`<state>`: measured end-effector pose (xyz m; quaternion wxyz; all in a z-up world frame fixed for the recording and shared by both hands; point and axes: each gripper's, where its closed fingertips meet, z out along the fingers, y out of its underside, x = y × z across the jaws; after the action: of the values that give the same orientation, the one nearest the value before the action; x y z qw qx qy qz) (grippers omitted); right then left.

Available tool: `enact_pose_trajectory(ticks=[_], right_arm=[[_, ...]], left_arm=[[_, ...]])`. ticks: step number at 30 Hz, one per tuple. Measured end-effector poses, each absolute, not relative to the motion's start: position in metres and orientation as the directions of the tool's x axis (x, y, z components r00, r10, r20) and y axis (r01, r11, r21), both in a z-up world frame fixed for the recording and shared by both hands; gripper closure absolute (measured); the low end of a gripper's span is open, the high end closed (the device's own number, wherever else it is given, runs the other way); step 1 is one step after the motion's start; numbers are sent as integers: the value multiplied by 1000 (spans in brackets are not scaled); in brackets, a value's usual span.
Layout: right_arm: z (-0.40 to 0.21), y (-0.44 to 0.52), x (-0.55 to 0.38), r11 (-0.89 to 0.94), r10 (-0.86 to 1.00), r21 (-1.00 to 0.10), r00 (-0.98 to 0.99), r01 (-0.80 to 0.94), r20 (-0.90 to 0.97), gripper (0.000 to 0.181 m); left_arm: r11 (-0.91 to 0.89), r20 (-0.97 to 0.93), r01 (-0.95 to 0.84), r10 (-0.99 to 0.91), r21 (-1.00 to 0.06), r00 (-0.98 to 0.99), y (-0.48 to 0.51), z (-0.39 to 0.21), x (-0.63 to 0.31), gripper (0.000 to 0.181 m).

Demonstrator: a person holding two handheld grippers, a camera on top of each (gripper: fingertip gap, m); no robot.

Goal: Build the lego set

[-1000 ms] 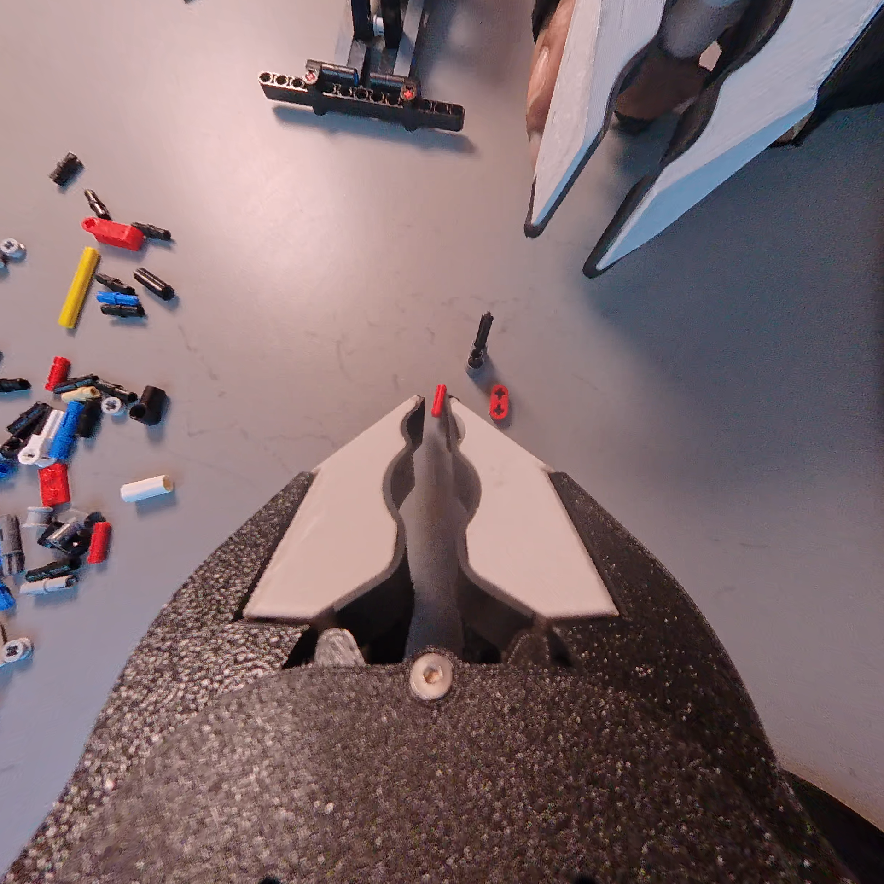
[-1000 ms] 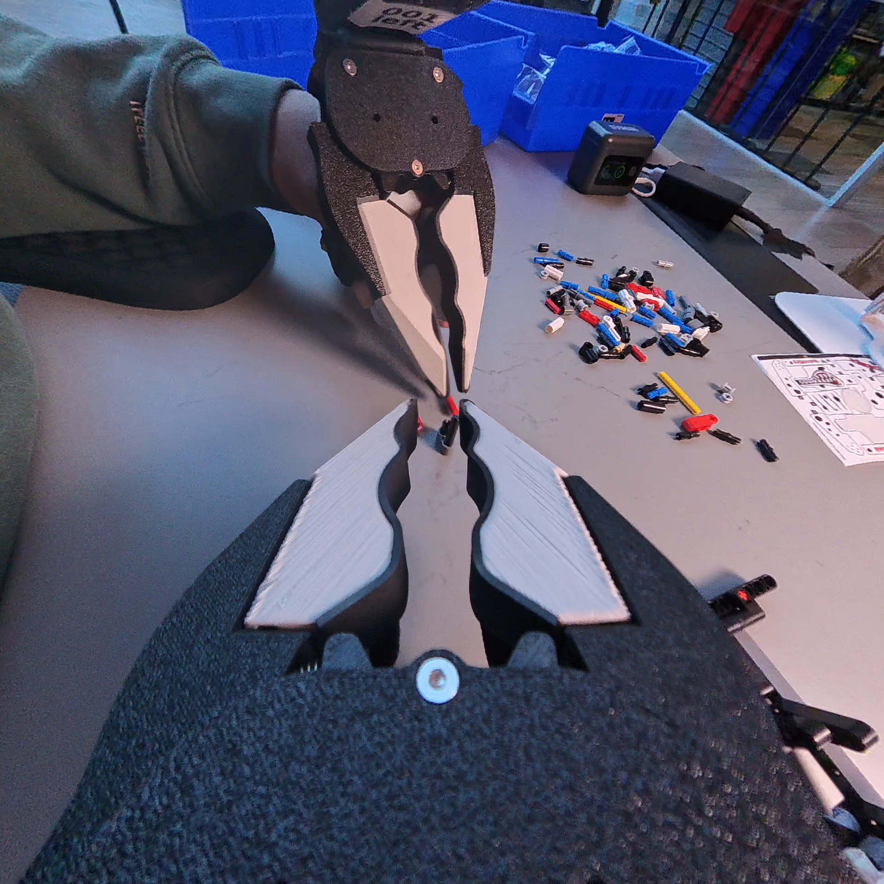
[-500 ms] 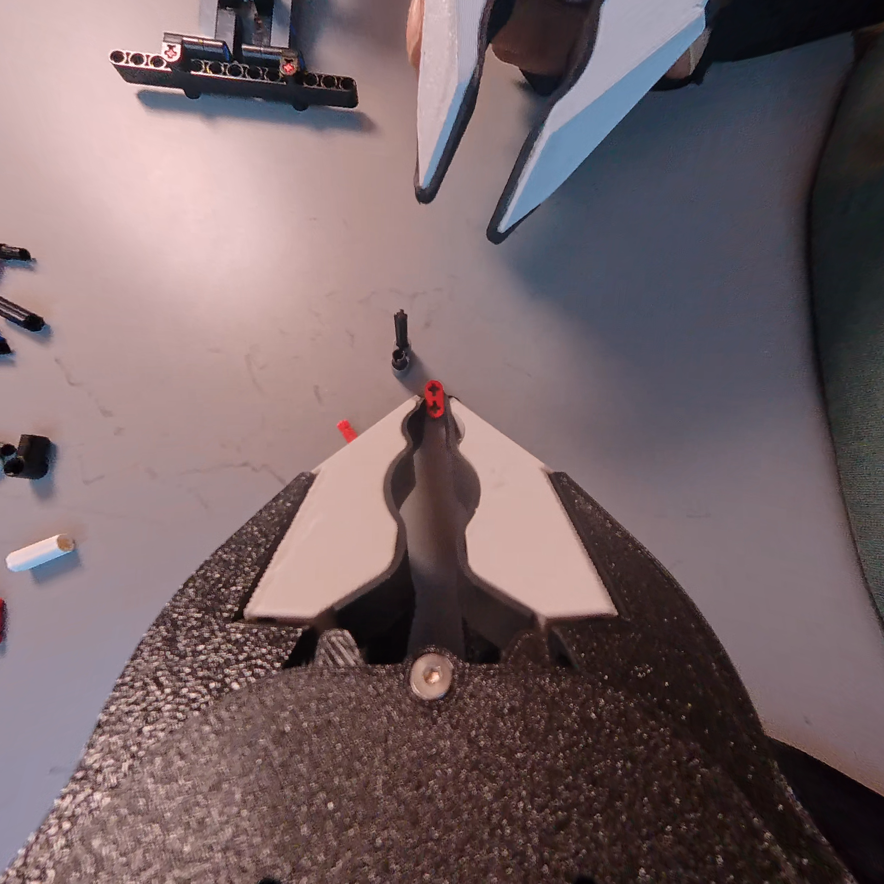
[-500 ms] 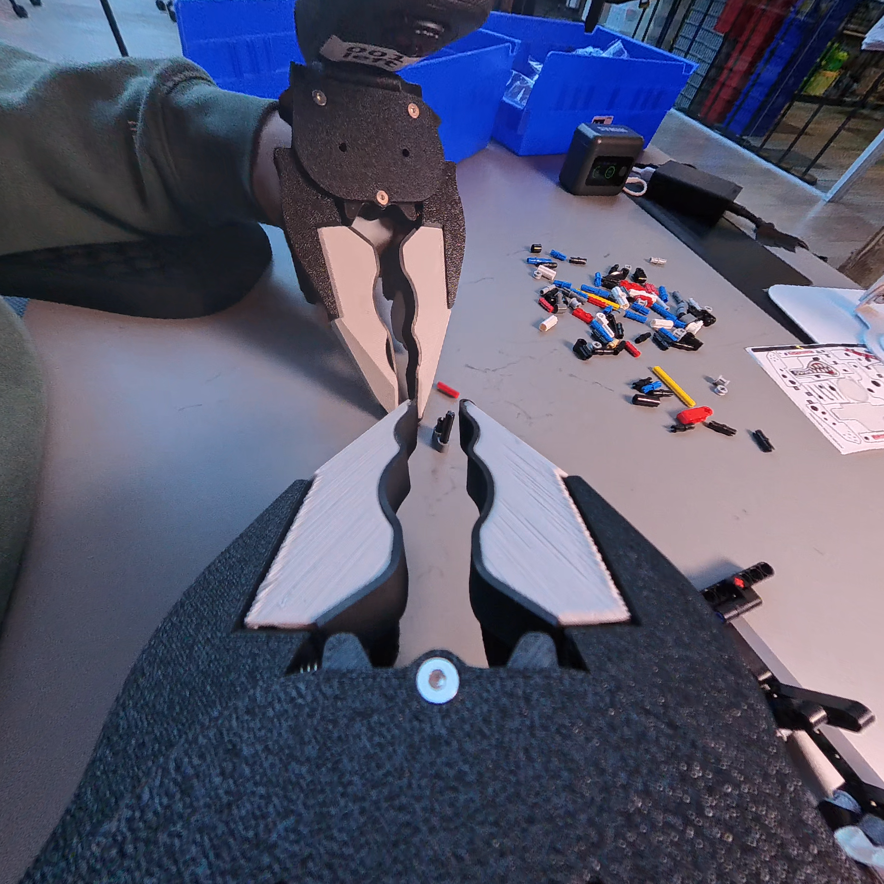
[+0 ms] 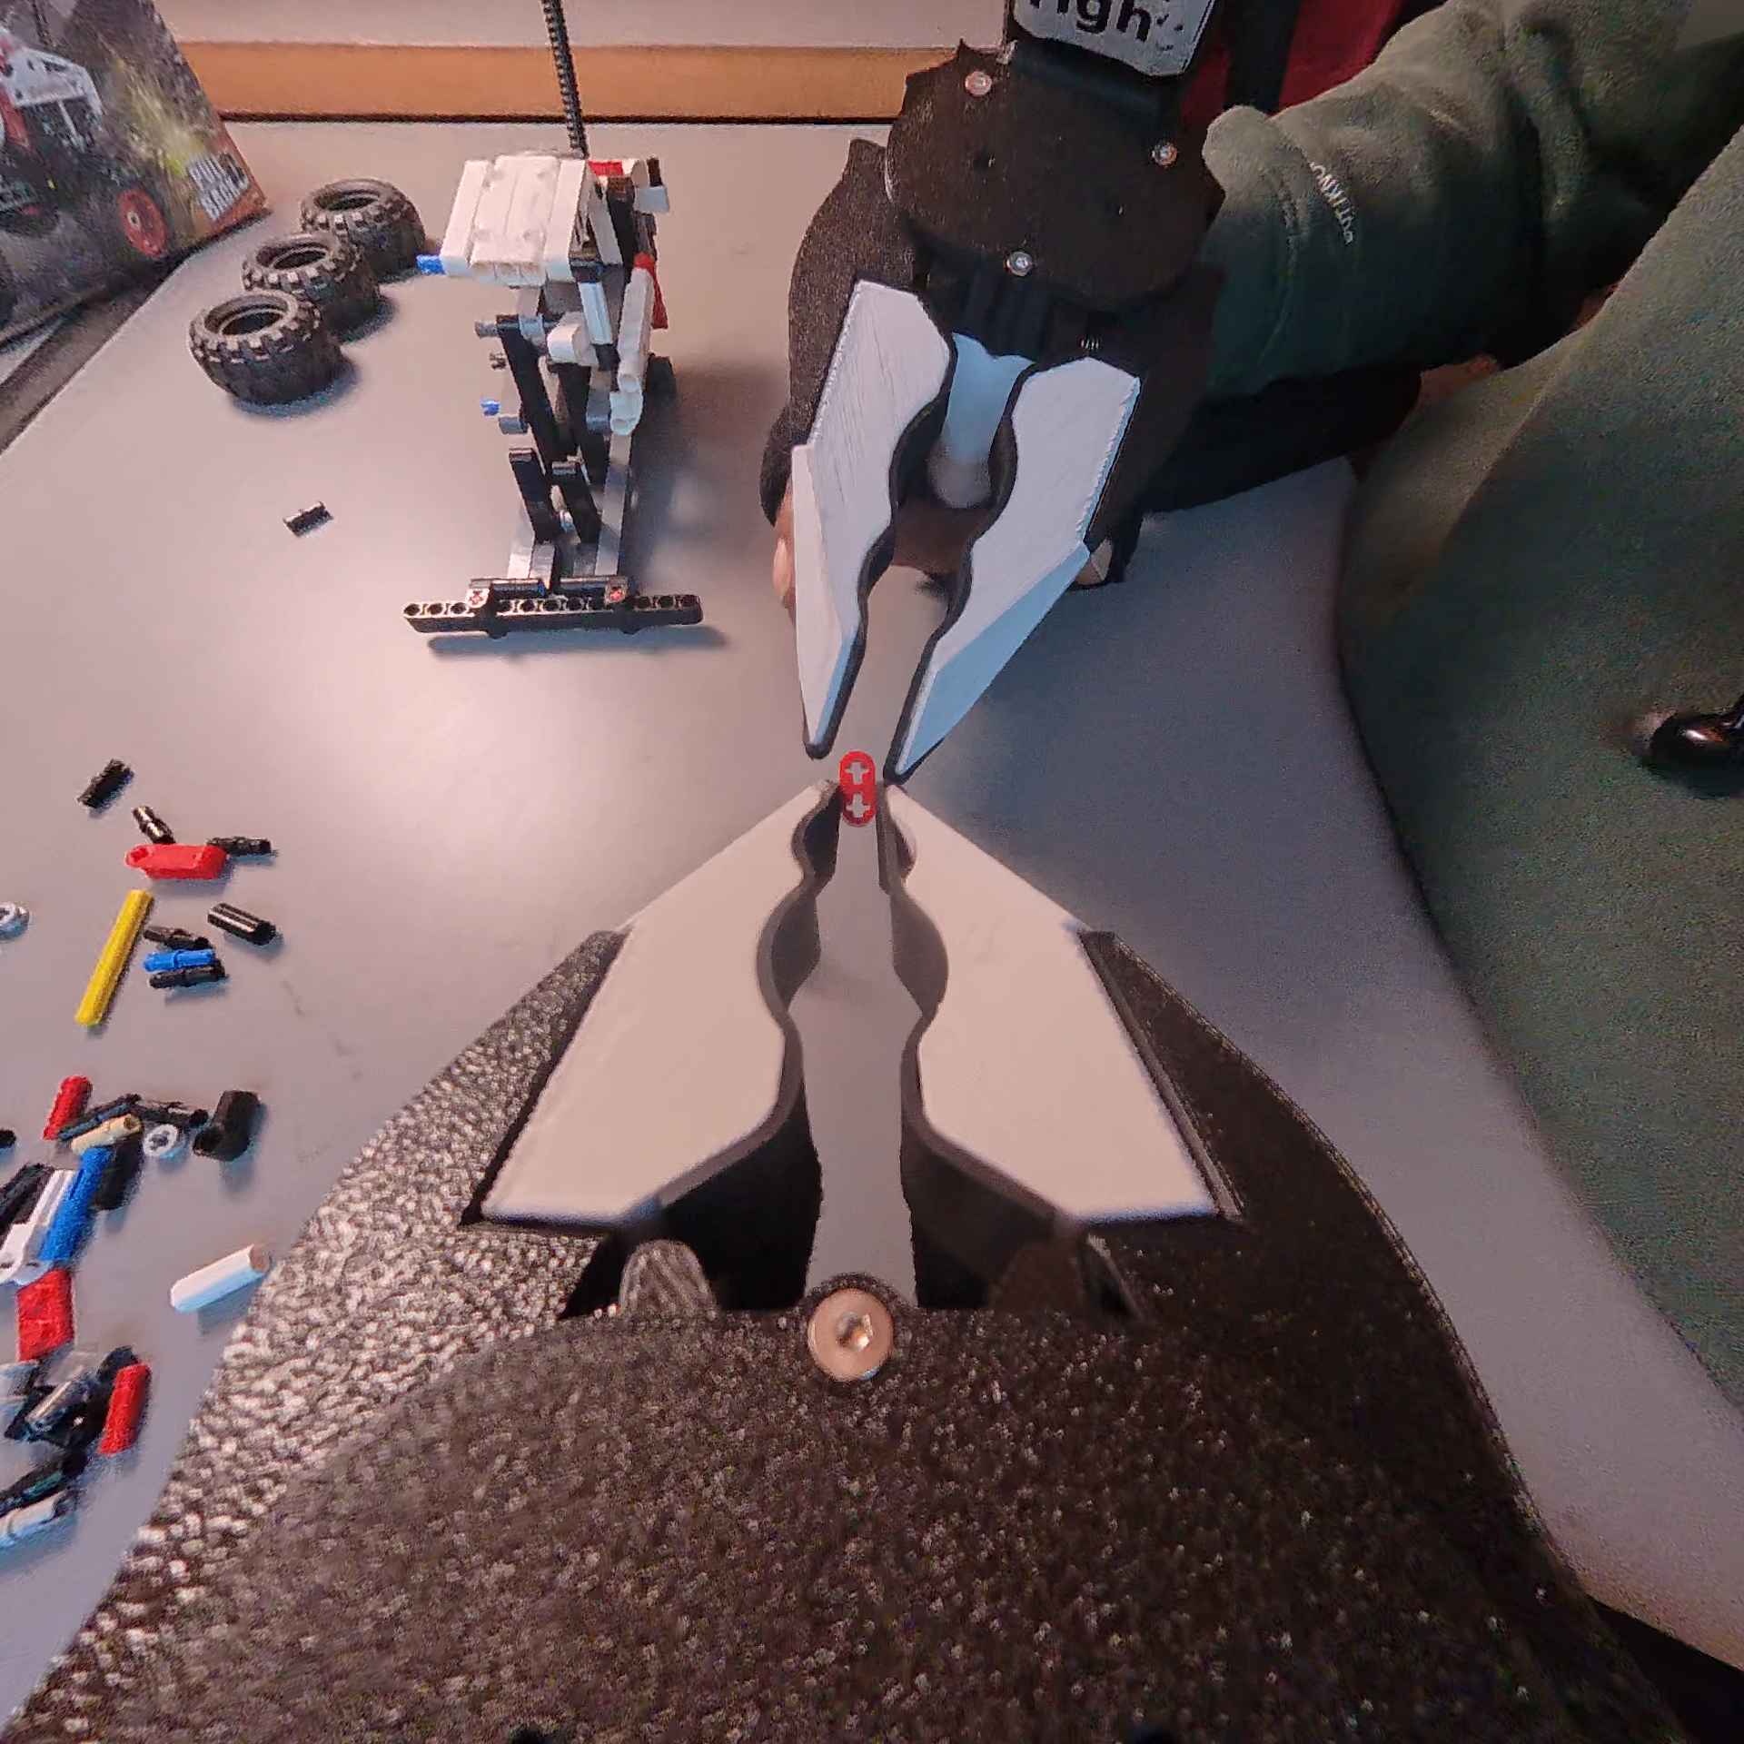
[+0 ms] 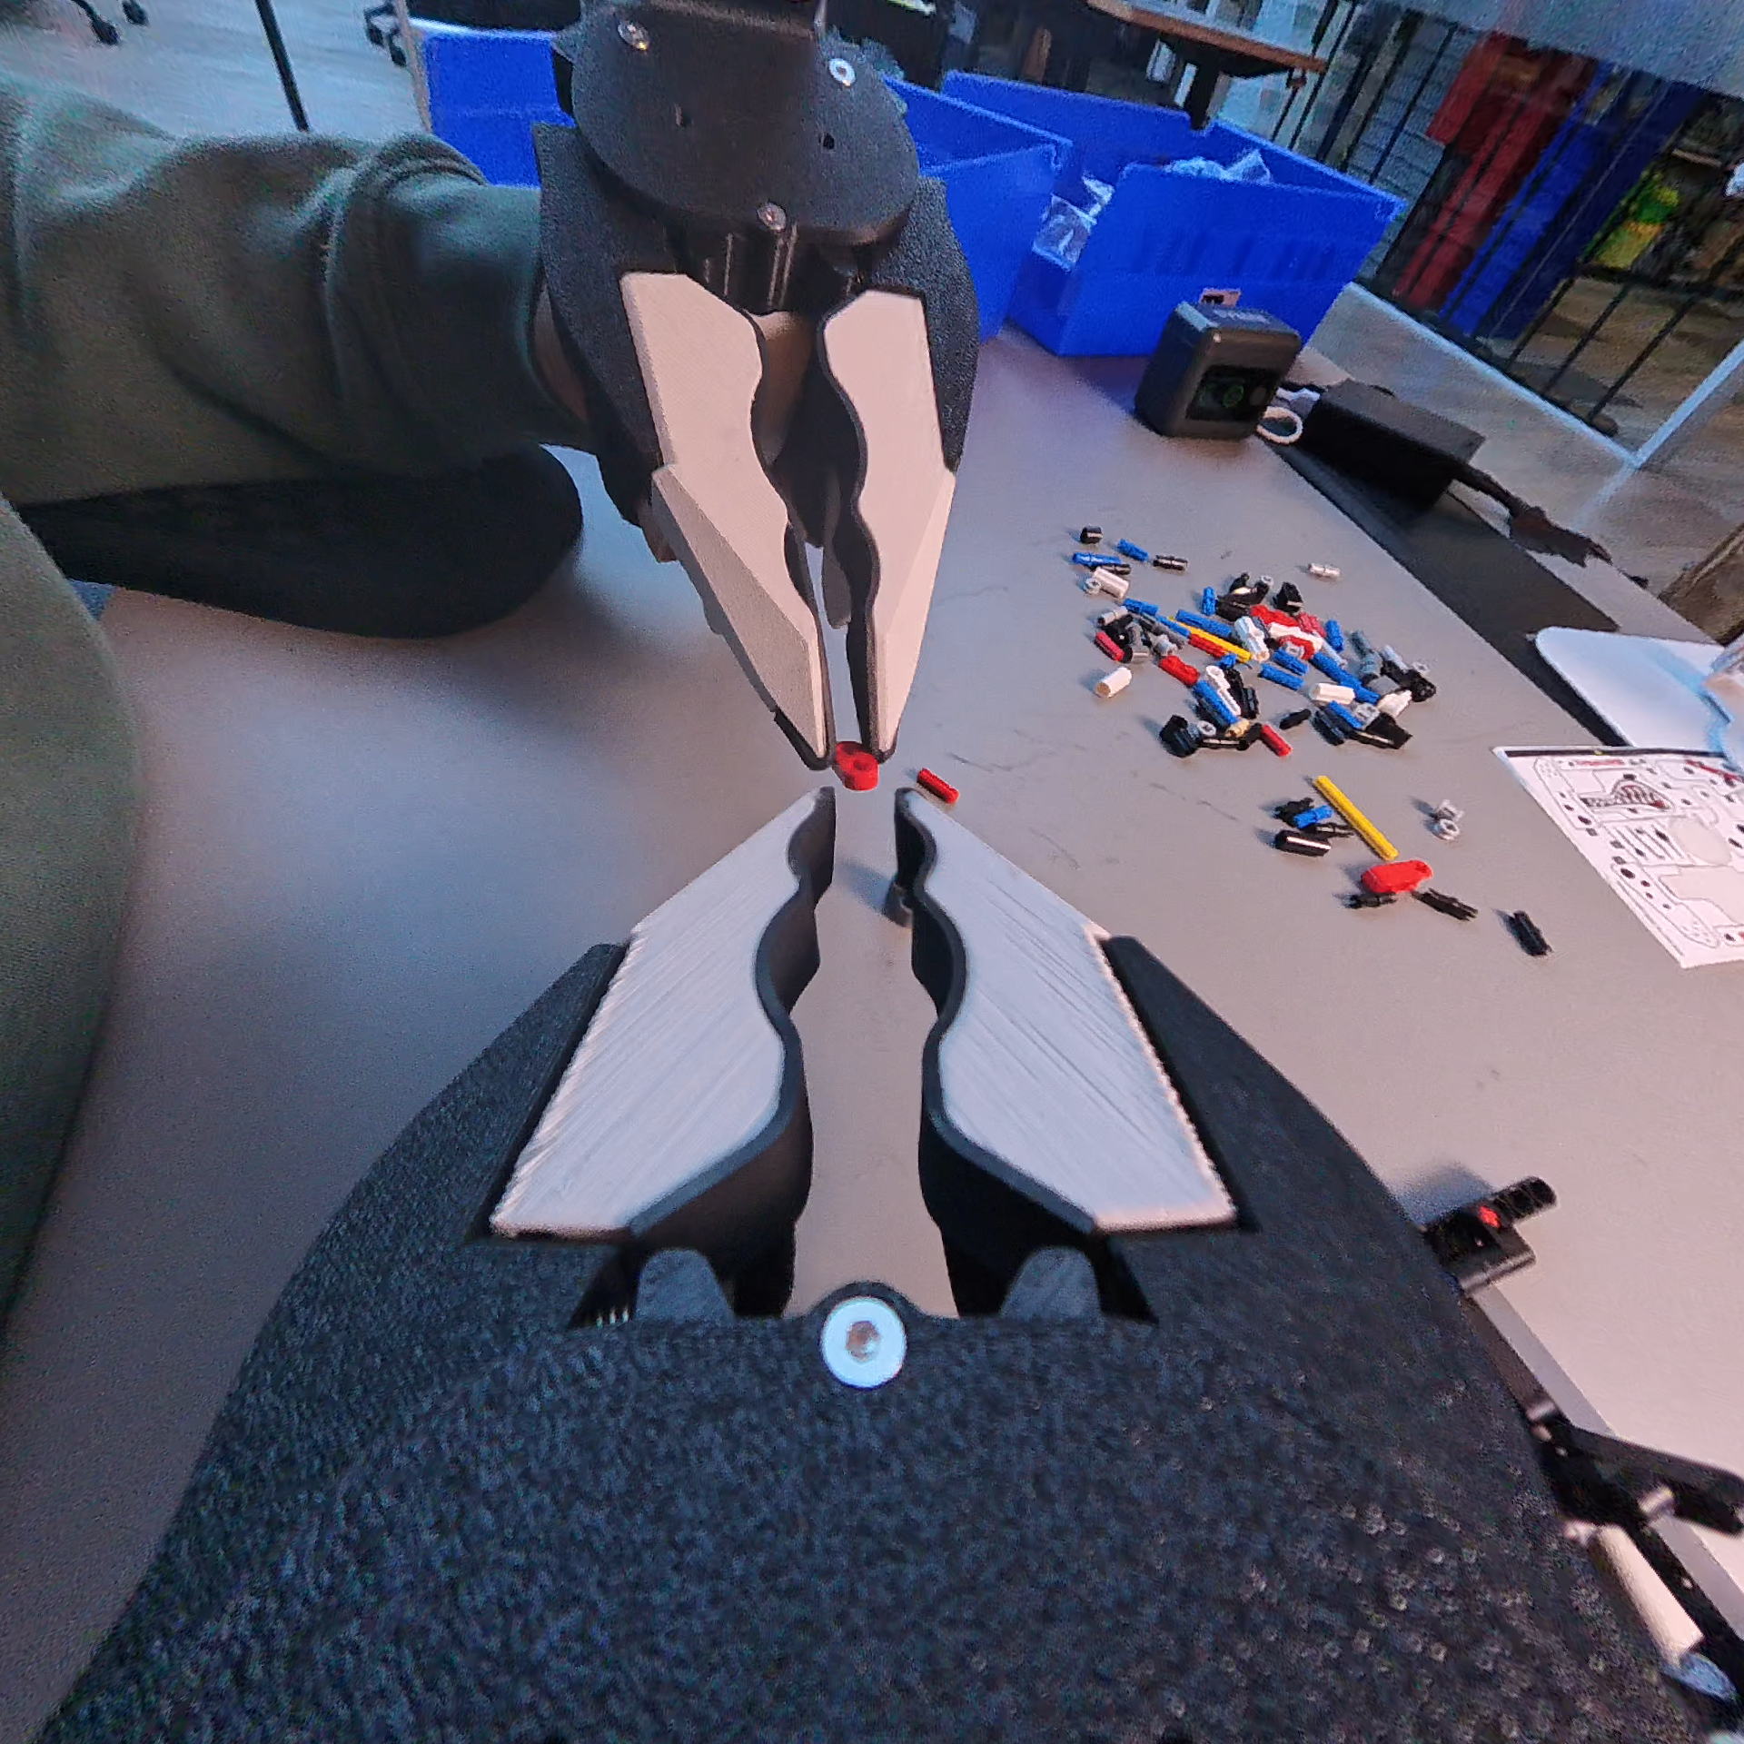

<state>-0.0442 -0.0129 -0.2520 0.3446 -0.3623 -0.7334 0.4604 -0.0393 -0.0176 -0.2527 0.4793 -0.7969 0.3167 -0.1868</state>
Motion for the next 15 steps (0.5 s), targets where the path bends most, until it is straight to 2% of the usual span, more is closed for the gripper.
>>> enact_pose_trajectory(ticks=[15], right_arm=[[-242, -26, -31, 284, 783, -948, -605, 145, 142, 175]], left_arm=[[-285, -12, -331, -741, -900, 672, -26, -244, -24, 174]])
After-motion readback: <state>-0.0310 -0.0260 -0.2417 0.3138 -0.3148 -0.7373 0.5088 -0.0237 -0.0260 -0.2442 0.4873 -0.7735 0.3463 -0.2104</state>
